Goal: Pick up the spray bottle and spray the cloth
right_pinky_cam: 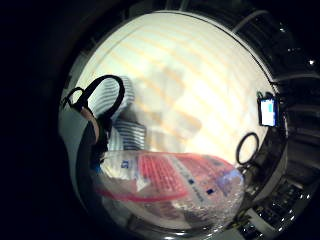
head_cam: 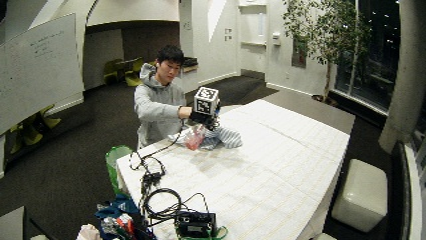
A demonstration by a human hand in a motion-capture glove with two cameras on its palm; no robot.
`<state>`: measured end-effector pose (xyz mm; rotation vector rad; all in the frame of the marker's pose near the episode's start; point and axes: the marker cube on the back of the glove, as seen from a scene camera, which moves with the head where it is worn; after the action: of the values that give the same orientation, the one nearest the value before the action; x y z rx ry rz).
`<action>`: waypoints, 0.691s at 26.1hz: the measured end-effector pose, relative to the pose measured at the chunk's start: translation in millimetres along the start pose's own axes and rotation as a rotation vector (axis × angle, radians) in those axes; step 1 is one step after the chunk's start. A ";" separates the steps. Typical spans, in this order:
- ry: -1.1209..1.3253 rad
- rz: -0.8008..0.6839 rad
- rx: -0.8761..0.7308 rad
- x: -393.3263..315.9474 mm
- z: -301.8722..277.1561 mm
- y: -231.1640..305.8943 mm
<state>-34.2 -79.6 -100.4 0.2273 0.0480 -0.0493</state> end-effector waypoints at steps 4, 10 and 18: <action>-0.256 -0.074 0.181 -40.1 -27.9 -1.8; -0.758 -0.165 0.493 -106.3 -47.0 -14.4; -1.075 -0.137 0.616 -183.2 40.9 -77.5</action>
<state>-219.4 -156.3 -68.3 0.7866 -1.0361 -0.3182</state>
